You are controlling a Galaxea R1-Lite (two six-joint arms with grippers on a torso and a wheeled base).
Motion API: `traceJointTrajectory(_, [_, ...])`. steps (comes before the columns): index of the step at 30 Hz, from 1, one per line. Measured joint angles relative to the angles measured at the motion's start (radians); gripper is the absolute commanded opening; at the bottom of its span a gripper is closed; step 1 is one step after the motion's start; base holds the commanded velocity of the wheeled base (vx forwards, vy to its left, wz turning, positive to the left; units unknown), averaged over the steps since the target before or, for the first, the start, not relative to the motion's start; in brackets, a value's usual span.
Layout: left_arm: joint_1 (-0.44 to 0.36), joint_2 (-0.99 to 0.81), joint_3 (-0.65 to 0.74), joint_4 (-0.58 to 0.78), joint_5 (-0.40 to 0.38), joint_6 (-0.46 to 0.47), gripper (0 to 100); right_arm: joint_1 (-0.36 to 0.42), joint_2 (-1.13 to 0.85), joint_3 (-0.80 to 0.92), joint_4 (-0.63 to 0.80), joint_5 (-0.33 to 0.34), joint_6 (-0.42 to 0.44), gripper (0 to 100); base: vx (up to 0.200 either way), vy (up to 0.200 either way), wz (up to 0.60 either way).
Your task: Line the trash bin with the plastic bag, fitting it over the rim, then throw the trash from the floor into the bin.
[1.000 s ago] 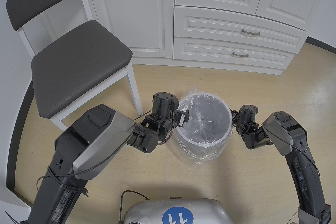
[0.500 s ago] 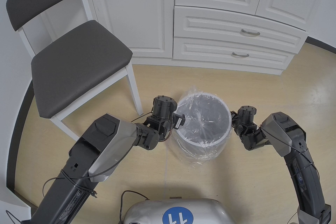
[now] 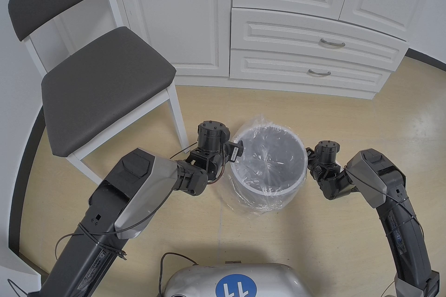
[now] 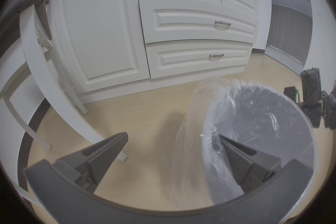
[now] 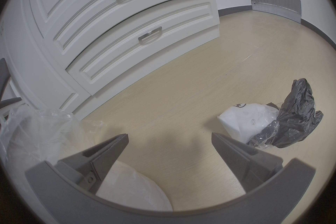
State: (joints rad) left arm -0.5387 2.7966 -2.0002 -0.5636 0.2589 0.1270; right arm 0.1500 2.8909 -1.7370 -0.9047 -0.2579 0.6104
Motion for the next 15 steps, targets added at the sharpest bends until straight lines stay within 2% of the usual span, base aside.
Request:
traceJointTrajectory(9, [-0.005,-0.051,0.000,0.026,0.000,-0.089,100,0.000,0.000,0.001,0.001,0.001,-0.001,100,0.000,0.000,0.00])
traceJointTrajectory(15, [-0.006,-0.087,0.044,0.028,-0.007,-0.096,100,0.000,0.000,0.001,0.003,0.002,-0.001,100,0.000,0.000,0.00])
